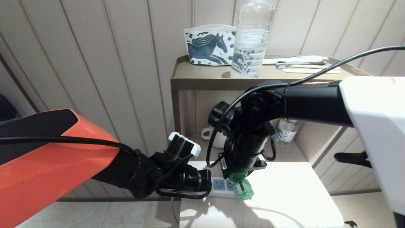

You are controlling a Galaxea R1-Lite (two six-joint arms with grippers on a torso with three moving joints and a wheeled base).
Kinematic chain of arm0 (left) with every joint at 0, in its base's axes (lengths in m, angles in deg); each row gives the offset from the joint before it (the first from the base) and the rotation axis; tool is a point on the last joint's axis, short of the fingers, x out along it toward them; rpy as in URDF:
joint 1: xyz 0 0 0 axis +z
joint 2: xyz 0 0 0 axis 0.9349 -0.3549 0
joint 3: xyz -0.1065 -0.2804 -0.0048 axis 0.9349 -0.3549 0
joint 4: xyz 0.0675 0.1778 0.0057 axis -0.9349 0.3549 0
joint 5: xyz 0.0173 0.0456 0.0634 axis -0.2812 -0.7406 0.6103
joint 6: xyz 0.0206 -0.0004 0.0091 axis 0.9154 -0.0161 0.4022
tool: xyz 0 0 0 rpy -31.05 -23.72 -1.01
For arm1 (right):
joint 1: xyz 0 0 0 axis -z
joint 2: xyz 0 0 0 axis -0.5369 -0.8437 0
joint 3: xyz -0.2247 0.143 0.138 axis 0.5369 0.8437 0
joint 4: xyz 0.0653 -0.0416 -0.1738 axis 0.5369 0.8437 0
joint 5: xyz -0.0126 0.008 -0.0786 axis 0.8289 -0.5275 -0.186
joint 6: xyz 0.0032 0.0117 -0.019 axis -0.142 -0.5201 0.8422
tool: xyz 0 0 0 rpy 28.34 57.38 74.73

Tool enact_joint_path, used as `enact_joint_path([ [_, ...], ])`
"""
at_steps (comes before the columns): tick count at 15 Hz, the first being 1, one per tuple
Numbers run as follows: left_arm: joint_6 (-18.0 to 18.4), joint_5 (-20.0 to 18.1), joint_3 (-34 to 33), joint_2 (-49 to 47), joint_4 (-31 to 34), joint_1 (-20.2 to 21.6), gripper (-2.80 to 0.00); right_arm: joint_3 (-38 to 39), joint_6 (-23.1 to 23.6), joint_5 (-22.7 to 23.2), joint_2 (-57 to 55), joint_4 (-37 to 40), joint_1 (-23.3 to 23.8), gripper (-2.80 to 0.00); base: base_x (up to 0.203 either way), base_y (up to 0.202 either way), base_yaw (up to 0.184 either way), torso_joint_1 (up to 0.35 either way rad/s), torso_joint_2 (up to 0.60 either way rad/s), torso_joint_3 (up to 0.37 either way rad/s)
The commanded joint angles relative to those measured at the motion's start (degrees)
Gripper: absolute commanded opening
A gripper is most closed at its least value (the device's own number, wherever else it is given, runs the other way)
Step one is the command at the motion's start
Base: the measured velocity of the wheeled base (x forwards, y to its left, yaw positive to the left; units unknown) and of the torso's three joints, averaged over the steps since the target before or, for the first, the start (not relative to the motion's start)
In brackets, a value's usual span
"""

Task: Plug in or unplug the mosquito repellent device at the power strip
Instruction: Hold the socket with your left hand and unplug it with your right hand, then place the mosquito repellent liquid on the table

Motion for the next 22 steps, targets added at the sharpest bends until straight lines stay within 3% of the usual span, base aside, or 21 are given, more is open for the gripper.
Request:
enact_joint_path([
  [1,-0.19,-0.1,0.35,1.12,-0.17,0.04,-2.8,-0.03,-0.12,-0.23,3.15,0.59,0.27,-2.8,0.0,0.0,0.0,0.0,0.0,0.0],
  [10,1.62,3.33,1.02,9.35,1.01,0.39,-2.8,4.4,-0.91,-3.52,8.51,4.21,0.22,-2.8,0.0,0.0,0.0,0.0,0.0,0.0],
  [19,1.46,3.24,-0.21,5.54,0.9,0.39,-2.8,7.96,-1.0,-3.42,8.24,3.76,1.41,-2.8,0.0,0.0,0.0,0.0,0.0,0.0],
  [22,1.54,3.66,-0.87,7.22,0.86,0.39,-2.8,9.38,-2.48,-7.17,9.01,2.65,2.54,-2.8,0.0,0.0,0.0,0.0,0.0,0.0],
])
